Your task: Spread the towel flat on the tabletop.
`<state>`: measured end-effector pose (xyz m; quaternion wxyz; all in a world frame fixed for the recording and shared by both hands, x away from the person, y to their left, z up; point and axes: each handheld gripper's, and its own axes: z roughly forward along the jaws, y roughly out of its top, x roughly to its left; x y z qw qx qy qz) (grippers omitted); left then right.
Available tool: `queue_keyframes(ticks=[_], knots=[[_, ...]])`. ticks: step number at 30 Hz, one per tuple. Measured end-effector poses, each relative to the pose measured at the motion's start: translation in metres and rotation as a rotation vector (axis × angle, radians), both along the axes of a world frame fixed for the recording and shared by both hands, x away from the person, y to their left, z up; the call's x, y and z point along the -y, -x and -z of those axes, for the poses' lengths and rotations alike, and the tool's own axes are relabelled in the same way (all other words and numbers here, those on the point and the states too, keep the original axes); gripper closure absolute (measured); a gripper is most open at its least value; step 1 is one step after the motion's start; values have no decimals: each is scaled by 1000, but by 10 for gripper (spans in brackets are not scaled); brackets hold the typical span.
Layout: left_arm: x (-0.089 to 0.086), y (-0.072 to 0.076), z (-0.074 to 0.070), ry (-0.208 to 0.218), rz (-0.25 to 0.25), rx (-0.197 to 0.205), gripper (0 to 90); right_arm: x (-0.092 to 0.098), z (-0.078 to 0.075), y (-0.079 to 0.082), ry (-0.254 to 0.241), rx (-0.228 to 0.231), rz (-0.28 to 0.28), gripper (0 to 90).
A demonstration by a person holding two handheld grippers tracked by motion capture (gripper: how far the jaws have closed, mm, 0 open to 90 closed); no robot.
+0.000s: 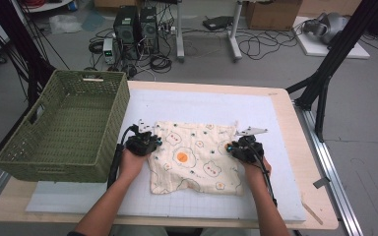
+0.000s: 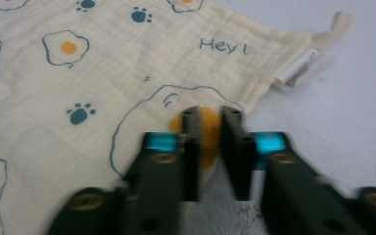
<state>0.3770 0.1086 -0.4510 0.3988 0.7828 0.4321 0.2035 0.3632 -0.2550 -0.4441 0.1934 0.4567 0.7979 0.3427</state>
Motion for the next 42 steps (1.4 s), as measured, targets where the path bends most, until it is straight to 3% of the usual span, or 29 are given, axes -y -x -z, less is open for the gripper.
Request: queue_keyframes(ticks=[2,4,5,7,10,12,13,16,20,22,25,28,30,42], knots=[[1,-4,-1,3,-4,-6,867,-6,-2,-6,47,5,-13,873],[0,-10,-1,31,-53,19,867,-8,-4,-14,79,14,-1,876],[-1,-12,-1,43,-68,23,867,-7,-4,-19,78,41,18,876],[-2,-18,0,62,-85,-20,866,-3,-4,-27,62,55,52,876],[0,-23,-3,62,-96,42,848,2,-2,-37,49,91,101,876],[1,-23,-5,74,-146,38,690,2,0,-41,64,93,123,857],[-1,-23,-4,87,-145,10,591,2,1,-41,56,85,124,816],[-4,-19,-4,37,-122,-13,485,5,-3,-37,21,76,119,712],[-9,-7,-8,65,-94,17,483,13,-11,-25,-9,92,95,614],[-8,0,-8,50,-63,18,466,17,-13,-17,-23,87,76,503],[-8,10,-7,71,-14,21,463,21,-15,-4,-50,81,38,459],[-10,17,-9,74,11,9,460,25,-17,11,-79,91,-6,461],[-12,23,-11,82,24,26,460,26,-18,21,-85,93,-34,473],[-20,57,-6,108,105,5,464,35,-15,76,-76,84,-146,541]])
